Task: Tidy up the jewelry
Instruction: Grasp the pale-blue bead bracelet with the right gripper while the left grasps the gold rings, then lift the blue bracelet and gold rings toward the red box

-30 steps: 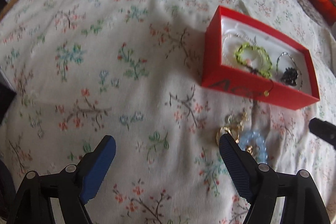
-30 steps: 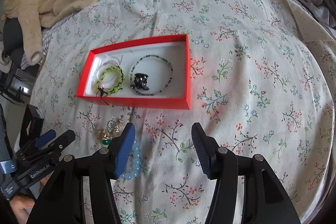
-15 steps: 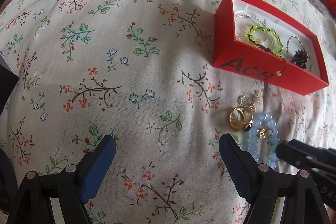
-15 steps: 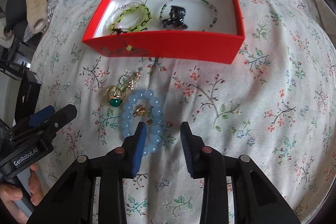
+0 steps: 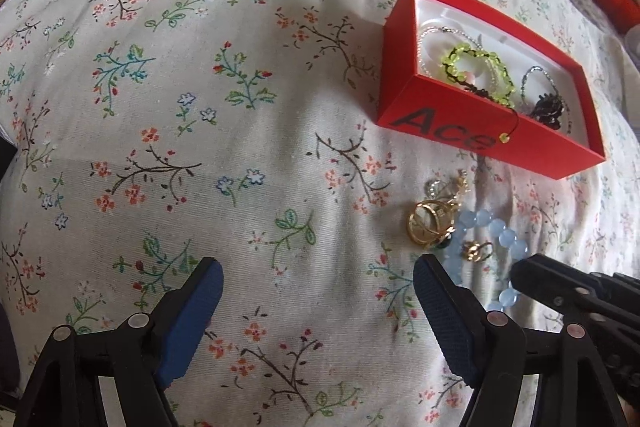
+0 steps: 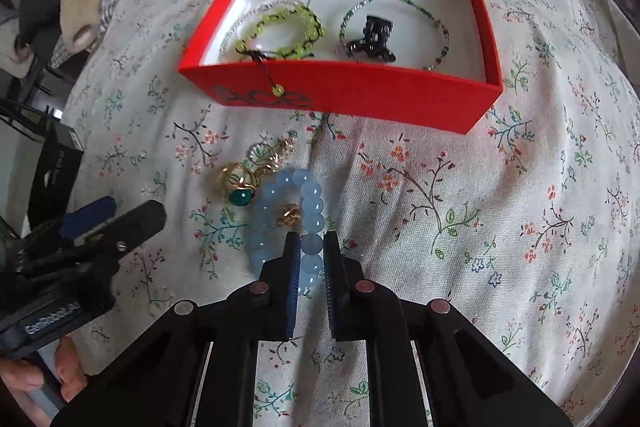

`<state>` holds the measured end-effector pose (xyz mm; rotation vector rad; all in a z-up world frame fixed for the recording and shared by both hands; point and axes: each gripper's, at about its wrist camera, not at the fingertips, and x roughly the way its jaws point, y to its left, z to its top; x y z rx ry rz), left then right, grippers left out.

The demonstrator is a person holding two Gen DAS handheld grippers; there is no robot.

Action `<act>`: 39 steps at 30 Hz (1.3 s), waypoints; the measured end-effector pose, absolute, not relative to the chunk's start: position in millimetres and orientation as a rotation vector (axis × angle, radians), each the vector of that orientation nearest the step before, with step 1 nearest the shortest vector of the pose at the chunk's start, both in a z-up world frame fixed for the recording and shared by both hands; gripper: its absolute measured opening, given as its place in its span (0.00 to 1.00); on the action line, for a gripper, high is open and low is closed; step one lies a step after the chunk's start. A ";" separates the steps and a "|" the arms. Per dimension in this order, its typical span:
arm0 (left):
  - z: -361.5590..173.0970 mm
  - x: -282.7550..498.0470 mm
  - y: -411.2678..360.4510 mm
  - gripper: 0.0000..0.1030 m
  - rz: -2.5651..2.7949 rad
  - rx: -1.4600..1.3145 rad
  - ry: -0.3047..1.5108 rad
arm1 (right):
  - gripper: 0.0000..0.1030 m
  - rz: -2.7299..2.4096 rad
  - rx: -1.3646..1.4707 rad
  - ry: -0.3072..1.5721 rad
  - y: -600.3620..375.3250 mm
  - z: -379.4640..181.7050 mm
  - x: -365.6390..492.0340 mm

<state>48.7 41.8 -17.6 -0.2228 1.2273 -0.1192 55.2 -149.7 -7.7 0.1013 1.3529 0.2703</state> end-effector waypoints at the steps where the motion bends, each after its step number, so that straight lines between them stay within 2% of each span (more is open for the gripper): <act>1: -17.1 48.8 40.3 0.76 -0.128 -0.227 1.226 | 0.12 0.289 0.125 1.340 -151.8 -1.4 53.7; 3: -15.4 49.4 36.0 0.66 -0.144 -0.233 1.221 | 0.12 0.323 0.166 1.309 -156.0 11.6 51.4; 9: -13.8 53.5 16.7 0.46 -0.192 -0.286 1.222 | 0.12 0.359 0.241 1.237 -168.7 39.5 48.0; 17: -16.3 56.9 -15.0 0.42 -0.188 -0.273 1.210 | 0.12 0.305 0.288 1.207 -202.8 52.9 45.8; 21: -21.0 61.3 -22.9 0.32 -0.154 -0.257 1.199 | 0.12 0.272 0.281 1.224 -220.2 44.7 43.7; 25: -28.4 65.3 -27.5 0.27 -0.130 -0.259 1.202 | 0.12 0.249 0.264 1.253 -231.4 34.2 41.6; 27: -31.0 66.9 -29.2 0.20 -0.123 -0.265 1.200 | 0.12 0.242 0.256 1.259 -234.9 31.1 40.9; 39: -17.9 61.5 -26.3 0.19 -0.148 -0.266 1.155 | 0.12 0.225 0.265 1.251 -246.9 31.2 40.6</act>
